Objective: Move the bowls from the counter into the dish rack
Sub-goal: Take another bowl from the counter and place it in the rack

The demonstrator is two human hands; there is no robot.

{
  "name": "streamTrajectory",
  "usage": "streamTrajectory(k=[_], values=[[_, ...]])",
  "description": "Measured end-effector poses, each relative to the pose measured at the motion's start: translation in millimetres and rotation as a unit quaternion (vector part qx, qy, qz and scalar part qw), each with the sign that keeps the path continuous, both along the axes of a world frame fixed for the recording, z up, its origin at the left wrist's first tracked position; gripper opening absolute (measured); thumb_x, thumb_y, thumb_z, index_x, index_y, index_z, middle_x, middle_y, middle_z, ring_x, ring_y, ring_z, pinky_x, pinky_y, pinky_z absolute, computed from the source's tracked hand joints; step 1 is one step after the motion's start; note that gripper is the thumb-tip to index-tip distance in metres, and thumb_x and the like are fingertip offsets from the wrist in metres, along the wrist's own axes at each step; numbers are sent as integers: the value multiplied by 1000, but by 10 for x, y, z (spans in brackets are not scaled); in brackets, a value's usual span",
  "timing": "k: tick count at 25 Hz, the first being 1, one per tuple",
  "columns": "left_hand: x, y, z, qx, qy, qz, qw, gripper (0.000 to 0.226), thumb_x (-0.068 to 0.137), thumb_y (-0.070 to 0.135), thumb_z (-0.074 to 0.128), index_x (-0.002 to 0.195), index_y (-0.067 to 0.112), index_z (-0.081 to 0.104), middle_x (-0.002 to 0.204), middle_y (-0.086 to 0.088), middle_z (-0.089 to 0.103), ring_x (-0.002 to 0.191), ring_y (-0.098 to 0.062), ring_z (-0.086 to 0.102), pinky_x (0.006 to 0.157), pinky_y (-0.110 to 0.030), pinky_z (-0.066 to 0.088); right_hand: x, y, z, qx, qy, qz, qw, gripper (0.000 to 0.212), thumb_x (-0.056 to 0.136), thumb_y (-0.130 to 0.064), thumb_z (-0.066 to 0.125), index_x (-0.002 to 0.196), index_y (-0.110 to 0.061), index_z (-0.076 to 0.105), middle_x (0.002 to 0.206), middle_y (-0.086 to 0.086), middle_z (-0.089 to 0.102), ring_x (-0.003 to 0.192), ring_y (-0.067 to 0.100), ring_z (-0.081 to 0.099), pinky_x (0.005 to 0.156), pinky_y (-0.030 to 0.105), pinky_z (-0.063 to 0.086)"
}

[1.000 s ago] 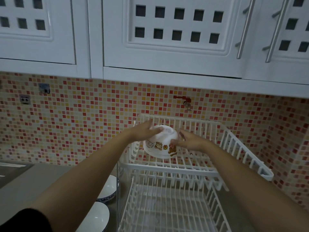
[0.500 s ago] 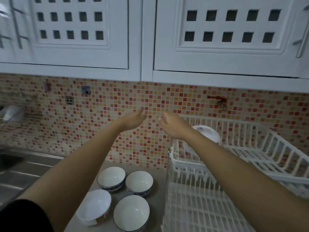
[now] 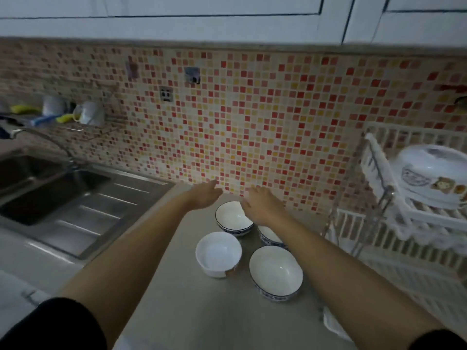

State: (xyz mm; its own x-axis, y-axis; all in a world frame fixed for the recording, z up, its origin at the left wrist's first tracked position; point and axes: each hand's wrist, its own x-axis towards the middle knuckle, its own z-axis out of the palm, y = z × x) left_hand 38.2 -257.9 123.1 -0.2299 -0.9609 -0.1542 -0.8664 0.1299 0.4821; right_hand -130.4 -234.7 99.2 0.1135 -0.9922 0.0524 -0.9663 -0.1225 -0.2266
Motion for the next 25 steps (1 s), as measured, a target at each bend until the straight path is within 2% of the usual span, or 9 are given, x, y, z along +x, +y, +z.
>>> streamTrajectory(k=[4,7,11,14,18,20,23,25], values=[[358,-197,-899,84,-14,11,996,59,101,34,29,149,3,15,158,-14,18,145,-27,20,117,-35,17,237,-175,-815,95,-9,-54,994,45,96,-34,45,128,-3,44,133,16,47,123,32,44,96,40,43],[452,-260,-1466,131,-38,42,990,57,99,33,32,142,-5,26,148,-24,36,135,-34,38,108,-35,32,318,-231,-1323,122,0,-95,988,47,92,-36,51,128,-6,46,134,14,49,125,30,44,100,38,41],[456,-237,-1967,144,-40,96,984,46,97,28,39,129,-4,39,134,-24,50,122,-37,50,98,-36,42,441,-251,-1686,138,106,-92,980,36,92,-29,51,123,-11,54,128,7,58,122,25,49,102,32,38],[414,-200,-2086,130,-33,113,984,34,95,14,42,123,-6,47,126,-24,57,115,-37,57,93,-36,48,500,-253,-1757,130,145,-104,975,33,88,-18,52,120,-10,55,124,7,60,119,24,49,101,30,37],[488,-157,-2020,132,2,126,983,38,89,9,53,123,-8,50,130,-22,54,120,-36,53,100,-37,44,579,-201,-1595,105,96,-134,981,36,86,-11,54,122,-7,49,123,12,60,116,26,54,98,30,41],[549,-164,-1893,141,70,167,973,34,90,4,49,121,-10,50,126,-25,57,113,-37,58,92,-38,52,628,-170,-1410,79,64,-135,985,38,87,-10,53,123,-6,47,120,14,61,112,28,57,92,32,45],[595,-129,-1568,80,174,197,962,31,93,2,39,121,-10,45,124,-28,55,105,-41,61,78,-46,59,647,-135,-1104,19,-1,-151,988,39,93,-23,46,130,-10,42,118,13,63,106,28,60,84,35,52],[564,-93,-1345,49,241,197,949,32,93,2,38,124,-7,43,130,-25,49,112,-43,55,75,-49,59,606,-95,-875,3,-109,-174,979,43,97,-36,39,133,-12,42,123,9,62,107,27,62,85,35,53]])
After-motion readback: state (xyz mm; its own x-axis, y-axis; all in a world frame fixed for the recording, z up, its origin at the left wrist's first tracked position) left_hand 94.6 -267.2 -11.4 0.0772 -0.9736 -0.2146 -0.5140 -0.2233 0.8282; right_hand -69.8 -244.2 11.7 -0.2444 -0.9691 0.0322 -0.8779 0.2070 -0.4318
